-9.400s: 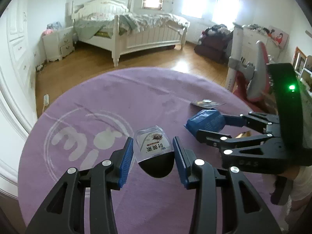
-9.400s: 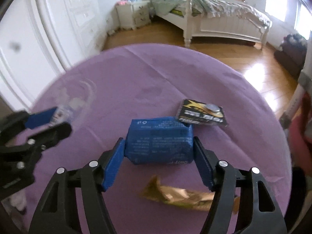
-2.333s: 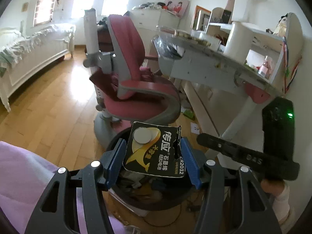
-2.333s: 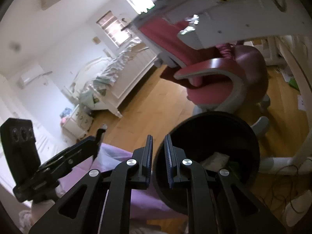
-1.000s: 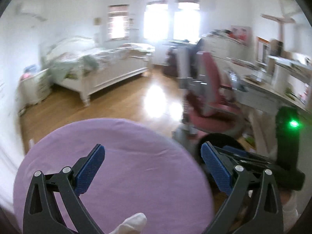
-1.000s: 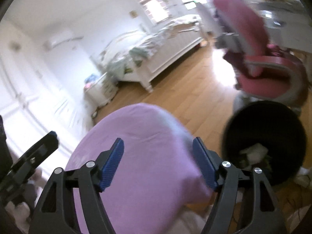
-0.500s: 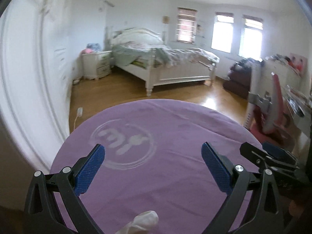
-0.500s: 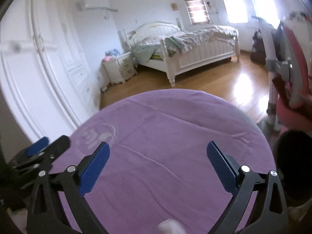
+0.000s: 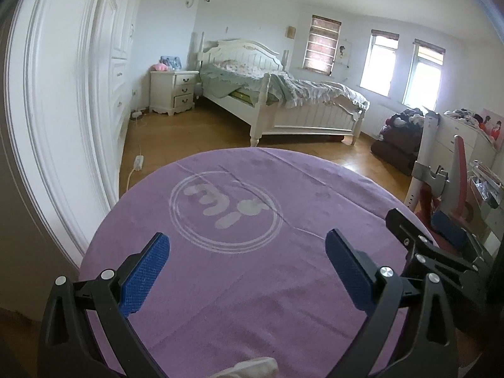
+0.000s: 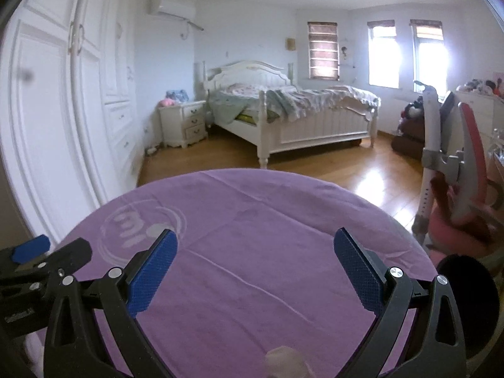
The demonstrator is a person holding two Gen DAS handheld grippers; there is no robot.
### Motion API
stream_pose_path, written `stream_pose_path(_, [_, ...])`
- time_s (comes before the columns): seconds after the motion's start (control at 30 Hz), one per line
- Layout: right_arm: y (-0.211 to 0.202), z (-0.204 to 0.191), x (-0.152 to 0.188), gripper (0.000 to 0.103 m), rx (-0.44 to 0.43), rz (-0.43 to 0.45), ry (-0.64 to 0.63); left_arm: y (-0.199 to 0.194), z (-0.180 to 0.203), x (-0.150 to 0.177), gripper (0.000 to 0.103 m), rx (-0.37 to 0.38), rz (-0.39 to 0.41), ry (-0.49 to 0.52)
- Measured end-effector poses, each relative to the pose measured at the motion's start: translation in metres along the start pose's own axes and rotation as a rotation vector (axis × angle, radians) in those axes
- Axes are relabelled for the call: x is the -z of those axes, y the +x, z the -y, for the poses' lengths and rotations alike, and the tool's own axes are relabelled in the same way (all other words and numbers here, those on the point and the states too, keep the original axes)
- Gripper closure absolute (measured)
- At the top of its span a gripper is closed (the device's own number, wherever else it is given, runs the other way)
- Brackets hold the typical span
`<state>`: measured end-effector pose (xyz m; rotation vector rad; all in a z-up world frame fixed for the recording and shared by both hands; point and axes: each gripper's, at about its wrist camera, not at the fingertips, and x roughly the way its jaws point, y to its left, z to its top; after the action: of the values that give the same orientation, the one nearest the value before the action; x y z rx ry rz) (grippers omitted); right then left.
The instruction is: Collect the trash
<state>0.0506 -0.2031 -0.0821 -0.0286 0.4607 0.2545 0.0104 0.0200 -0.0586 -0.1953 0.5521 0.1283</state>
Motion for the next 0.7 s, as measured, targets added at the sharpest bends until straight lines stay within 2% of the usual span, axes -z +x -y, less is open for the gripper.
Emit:
stream_pose_path(0.17, [-0.0018, 0.0015, 0.0018, 0.005, 0.010, 0.007, -0.003, 0.0024, -0.0047, 0.0025, 0.005, 0.000, -0.028, -0.004])
stream_pose_path(0.7, [-0.0102, 0.0052, 0.0047, 0.005, -0.004, 0.031, 0.010, 0.0043, -0.0049, 0.0035, 0.005, -0.006, -0.027, -0.014])
